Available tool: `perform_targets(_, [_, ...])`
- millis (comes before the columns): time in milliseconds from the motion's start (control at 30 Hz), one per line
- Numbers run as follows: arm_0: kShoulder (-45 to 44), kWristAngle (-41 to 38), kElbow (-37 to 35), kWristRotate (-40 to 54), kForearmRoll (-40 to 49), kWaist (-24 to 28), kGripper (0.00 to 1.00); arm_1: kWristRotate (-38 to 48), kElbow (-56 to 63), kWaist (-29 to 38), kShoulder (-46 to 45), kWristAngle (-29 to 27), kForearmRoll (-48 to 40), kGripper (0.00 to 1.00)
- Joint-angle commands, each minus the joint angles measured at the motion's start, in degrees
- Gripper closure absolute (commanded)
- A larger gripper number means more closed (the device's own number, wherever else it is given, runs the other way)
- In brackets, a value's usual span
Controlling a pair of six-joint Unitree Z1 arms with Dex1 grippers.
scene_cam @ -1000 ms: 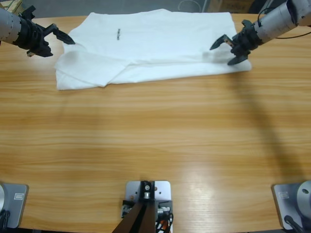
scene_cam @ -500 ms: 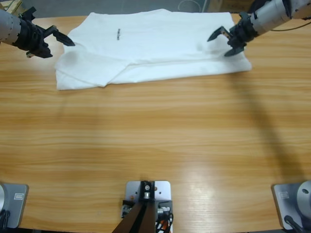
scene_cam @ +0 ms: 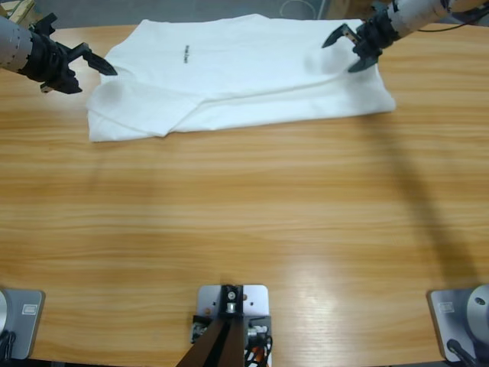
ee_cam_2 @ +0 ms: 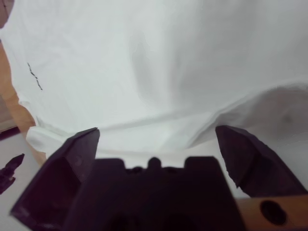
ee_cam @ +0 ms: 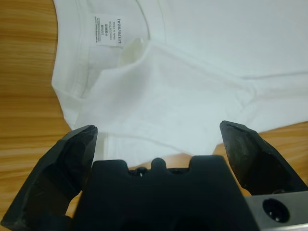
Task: Fold clothes
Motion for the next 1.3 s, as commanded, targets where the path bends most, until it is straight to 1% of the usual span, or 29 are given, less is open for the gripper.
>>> perform_targets(33, [0.6,0.2,0.2,0.8,1.7,0.5,0.0,-2.1,-12.9,-0.6,8.3,1.6,7.8,0.0])
perform_targets(200, [0.0,0.2,-0.1,1.1,2.7,0.5,0.002,-3.1,-19.0,-1.1,10.4,2.0,11.8,0.0])
perform_targets(300, [-0.4,0.2,-0.3,1.1,3.0,0.5,0.002,-3.7,-18.7,-0.4,7.3,0.7,13.0,0.0])
perform_targets(467, [-0.9,0.2,-0.4,1.0,3.1,-0.3,0.004,-4.1,-16.1,6.6,2.4,0.2,14.9,0.0])
perform_targets(600, [-1.4,0.1,-0.2,1.1,3.5,-1.1,0.004,-4.0,-15.1,11.7,2.3,1.2,14.7,0.0])
perform_targets(800, [-1.5,0.1,0.3,1.4,3.4,-2.5,0.004,-3.3,-15.4,15.3,4.6,4.9,12.6,0.0])
perform_targets(1067, [-0.5,-0.1,0.2,2.2,3.0,-2.6,0.004,-3.2,-14.4,21.4,6.0,6.4,10.2,0.0])
perform_targets(1133, [-0.4,-0.1,0.3,3.1,3.0,-2.6,0.004,-3.5,-11.4,22.7,4.6,6.7,7.6,0.0])
perform_targets(1233, [-0.4,-0.1,0.4,3.5,3.0,-2.6,0.004,-2.8,-3.4,23.1,1.5,7.0,0.4,0.0])
perform_targets(1300, [-0.2,-0.1,0.4,3.6,3.0,-2.6,0.004,-2.1,-1.4,23.1,1.2,8.1,-2.4,0.0])
